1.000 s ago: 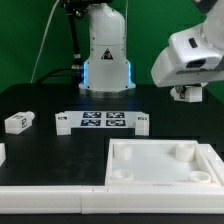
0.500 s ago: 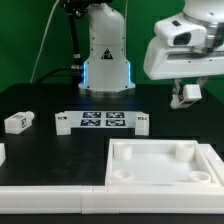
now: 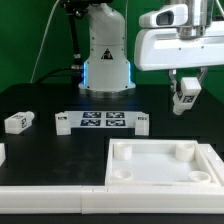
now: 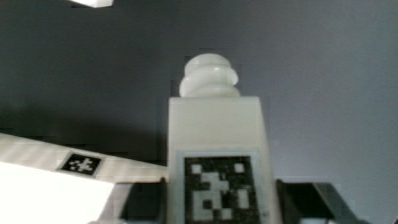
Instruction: Assemble one leg
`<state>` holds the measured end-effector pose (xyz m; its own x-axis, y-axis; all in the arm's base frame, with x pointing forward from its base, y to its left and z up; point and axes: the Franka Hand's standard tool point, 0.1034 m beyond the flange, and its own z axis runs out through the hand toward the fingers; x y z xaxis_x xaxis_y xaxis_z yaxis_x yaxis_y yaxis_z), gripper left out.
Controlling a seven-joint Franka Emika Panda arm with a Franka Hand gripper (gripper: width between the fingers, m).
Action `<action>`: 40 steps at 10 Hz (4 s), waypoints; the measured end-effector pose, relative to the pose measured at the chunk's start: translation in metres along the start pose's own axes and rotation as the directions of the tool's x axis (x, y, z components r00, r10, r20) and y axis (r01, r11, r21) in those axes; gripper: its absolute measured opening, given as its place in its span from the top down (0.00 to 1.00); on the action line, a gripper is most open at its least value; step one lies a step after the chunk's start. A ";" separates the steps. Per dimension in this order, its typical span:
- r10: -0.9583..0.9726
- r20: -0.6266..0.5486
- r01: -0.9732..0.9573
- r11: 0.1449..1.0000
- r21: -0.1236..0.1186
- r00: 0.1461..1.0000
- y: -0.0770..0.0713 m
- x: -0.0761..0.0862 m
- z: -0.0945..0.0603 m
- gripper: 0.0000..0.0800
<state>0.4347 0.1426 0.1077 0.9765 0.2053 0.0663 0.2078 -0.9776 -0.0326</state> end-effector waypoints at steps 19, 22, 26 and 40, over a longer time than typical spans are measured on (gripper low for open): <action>-0.064 -0.365 0.071 0.997 0.006 0.929 0.039 0.134 -0.011 0.64; -0.082 -0.437 0.083 0.996 -0.016 0.896 0.051 0.146 -0.002 0.64; -0.133 -0.471 0.122 0.991 -0.054 0.872 0.064 0.160 0.004 0.64; -0.112 -0.461 0.109 0.993 -0.035 0.880 0.068 0.175 0.040 0.64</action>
Offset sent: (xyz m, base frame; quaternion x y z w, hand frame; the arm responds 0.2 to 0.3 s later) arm 0.0594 0.0104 0.0360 0.0584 -0.0244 -0.0487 0.9968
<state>0.6221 0.1143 0.0773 0.8094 0.2695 0.5218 0.3105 -0.9505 0.0093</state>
